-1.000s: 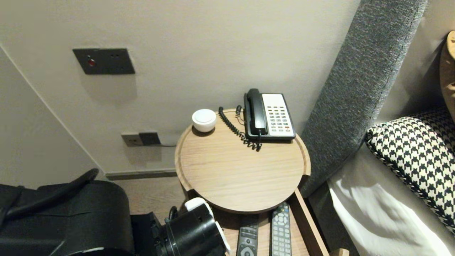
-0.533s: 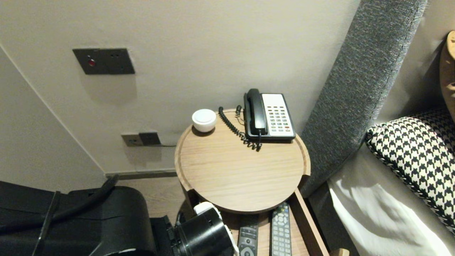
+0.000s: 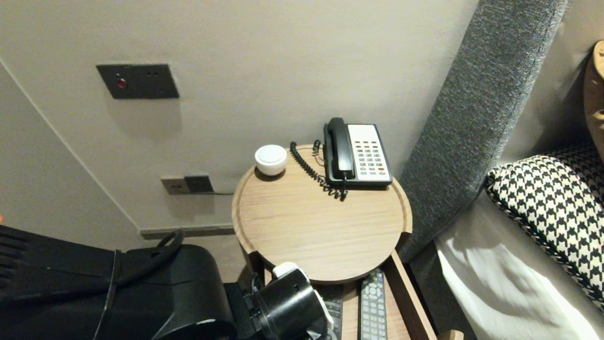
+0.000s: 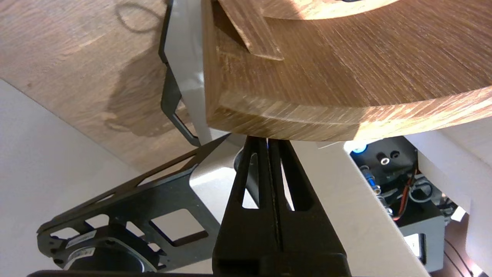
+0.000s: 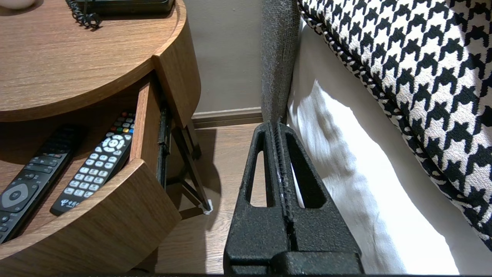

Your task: Close the nightstand drawer

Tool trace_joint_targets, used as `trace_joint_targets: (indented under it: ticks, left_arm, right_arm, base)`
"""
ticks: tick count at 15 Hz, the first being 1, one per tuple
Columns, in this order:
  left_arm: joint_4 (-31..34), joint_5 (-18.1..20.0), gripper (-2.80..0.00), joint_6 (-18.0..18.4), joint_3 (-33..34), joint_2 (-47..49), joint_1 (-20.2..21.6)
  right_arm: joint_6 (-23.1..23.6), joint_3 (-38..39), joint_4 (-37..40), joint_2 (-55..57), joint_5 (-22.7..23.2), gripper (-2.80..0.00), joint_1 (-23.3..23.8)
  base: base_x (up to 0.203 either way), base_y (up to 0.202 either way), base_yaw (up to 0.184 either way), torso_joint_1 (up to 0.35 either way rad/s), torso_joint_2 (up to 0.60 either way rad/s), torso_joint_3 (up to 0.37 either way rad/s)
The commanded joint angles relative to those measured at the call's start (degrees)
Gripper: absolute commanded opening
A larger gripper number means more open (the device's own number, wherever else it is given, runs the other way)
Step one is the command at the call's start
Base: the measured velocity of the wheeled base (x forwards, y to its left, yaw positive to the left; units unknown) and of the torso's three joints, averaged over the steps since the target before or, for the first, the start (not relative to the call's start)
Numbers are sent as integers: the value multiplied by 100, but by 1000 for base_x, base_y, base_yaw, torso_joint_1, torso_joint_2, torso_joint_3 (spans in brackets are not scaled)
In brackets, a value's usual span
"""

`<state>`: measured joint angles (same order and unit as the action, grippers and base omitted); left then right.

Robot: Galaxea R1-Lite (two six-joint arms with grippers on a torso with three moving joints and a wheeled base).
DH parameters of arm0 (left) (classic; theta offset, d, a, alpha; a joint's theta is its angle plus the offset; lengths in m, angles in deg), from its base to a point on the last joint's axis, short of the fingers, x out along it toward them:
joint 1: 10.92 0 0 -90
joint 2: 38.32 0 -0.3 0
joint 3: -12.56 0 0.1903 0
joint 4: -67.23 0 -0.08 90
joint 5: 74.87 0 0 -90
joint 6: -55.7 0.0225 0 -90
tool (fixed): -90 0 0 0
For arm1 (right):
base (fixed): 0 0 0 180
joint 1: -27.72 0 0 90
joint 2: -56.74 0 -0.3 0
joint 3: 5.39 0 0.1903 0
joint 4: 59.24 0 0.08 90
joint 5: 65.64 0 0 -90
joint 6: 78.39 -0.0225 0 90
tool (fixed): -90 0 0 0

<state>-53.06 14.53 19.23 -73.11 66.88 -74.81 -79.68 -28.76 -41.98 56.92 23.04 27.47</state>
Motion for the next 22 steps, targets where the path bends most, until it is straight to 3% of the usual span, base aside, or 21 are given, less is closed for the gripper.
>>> trace_joint_targets:
  ticks: [1,13,18,22]
  left_arm:
    - [14,-11,-280,-11,-88,96,43]
    - [-285,-140,-280,182,-398,176,570]
    - [-638,-428,-280,270,-314,183,708]
    - [-1385,-655,-280,263,-61,157,868]
  right_arm:
    - [-3,229,-4,-1,0,-280,-2]
    - [4,229,-4,-1,0,-280,-2]
    - [-3,229,-13,-1,0,-280,-2]
    - [3,229,-4,-1,0,-280,-2]
  base:
    - [0,0,0,0,0,0]
    - [0,0,0,0,0,0]
    - [0,0,0,0,0,0]
    - [0,0,0,0,0,0]
